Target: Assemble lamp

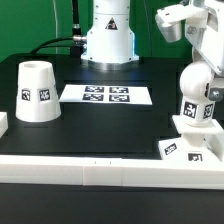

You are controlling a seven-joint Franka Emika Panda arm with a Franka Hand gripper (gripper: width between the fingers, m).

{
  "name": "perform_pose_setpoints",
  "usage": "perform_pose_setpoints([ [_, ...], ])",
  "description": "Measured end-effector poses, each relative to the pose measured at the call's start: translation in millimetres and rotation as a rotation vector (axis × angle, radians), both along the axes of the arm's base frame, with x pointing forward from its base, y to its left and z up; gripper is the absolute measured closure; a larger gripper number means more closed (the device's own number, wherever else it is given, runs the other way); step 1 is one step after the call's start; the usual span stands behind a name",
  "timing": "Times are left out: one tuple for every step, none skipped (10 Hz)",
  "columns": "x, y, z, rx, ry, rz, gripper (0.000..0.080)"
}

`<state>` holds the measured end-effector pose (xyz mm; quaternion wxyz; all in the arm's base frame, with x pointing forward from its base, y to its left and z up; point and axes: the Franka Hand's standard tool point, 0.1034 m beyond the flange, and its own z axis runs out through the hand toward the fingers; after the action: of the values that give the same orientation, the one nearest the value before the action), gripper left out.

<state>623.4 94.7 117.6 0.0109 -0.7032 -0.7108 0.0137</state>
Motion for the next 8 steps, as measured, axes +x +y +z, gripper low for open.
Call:
perform_pose_setpoints([
  [0.4,-2.1,0.0,-0.004,-0.001,0.102,0.01],
  [0.7,-3.9,0.0,-0.01,-0.001,0.149,0.01],
  [1.1,-6.0,0.0,-0.021,-0.002,0.208,0.01],
  [0.8,-6.3,-0.5,-0.021,-0.002,0.202,0.01],
  [0.9,-6.8,-0.7,-0.021,-0.002,0.2,0.0225],
  [0.9,-7.2,-0.7,-0.021,-0.002,0.2,0.0223],
  [0.9,-7.4,-0.7,-0.022,-0.002,0.19,0.0223],
  [0.9,-7.4,-0.8,-0.023,-0.003,0.158,0.0223],
])
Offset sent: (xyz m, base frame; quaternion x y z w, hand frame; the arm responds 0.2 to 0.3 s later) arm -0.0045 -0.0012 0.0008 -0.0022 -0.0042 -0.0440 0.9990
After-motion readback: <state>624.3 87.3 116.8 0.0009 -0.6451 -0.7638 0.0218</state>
